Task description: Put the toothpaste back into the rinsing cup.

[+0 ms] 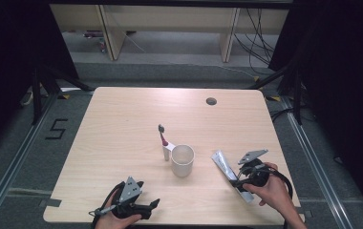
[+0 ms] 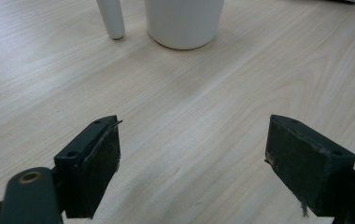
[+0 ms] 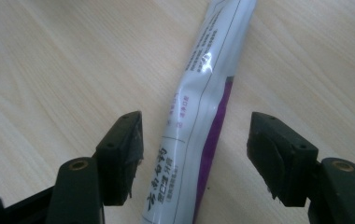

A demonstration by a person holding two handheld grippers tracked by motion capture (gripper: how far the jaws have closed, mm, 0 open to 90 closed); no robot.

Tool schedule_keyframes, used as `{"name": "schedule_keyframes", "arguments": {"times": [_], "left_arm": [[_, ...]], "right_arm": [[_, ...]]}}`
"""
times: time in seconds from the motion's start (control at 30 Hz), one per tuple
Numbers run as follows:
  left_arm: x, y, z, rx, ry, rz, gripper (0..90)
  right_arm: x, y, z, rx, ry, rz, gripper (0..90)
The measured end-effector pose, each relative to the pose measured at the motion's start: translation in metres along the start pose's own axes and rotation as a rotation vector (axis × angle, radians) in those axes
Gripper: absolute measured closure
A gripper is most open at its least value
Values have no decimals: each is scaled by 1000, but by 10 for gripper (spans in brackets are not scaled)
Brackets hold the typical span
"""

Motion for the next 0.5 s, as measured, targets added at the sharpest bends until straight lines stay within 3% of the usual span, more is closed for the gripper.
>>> {"name": "schedule_keyframes", "arguments": {"times": [0.1, 0.13, 0.2, 0.23, 0.3, 0.37, 0.4, 0.43, 0.5], "left_arm": [[0, 0, -1, 13, -5, -1, 177], [0, 0, -1, 15, -6, -1, 177], [0, -1, -1, 7, -1, -3, 177], [0, 0, -1, 14, -3, -1, 177], [1, 0, -1, 15, -7, 1, 177], [0, -1, -1, 9, -3, -2, 177], [0, -1, -1, 9, -4, -3, 177], [1, 0, -1, 16, -8, 0, 177], [2, 0, -2, 28, -21, 5, 177]], "right_arm": [[0, -6, 4, 7, 2, 1, 371], [3, -7, 3, 25, -20, 16, 373], [2, -11, 6, 38, 11, 10, 385], [5, -13, 5, 54, -26, 11, 393], [1, -16, 8, 54, 25, 2, 399], [3, -20, 7, 93, -4, 6, 410], [0, -21, 9, 88, 20, -4, 418], [3, -23, 8, 102, -9, 5, 435], [0, -24, 10, 112, 10, -4, 461]]}}
Point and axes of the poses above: each handheld gripper's, and its own axes: y roughly backward along the jaws, z roughly out of its top, x roughly to its left, the point moved 10 cm from there along -y, roughly forward along the jaws, and after that the axes turned 12 degrees about x, right-handed, at the moved point
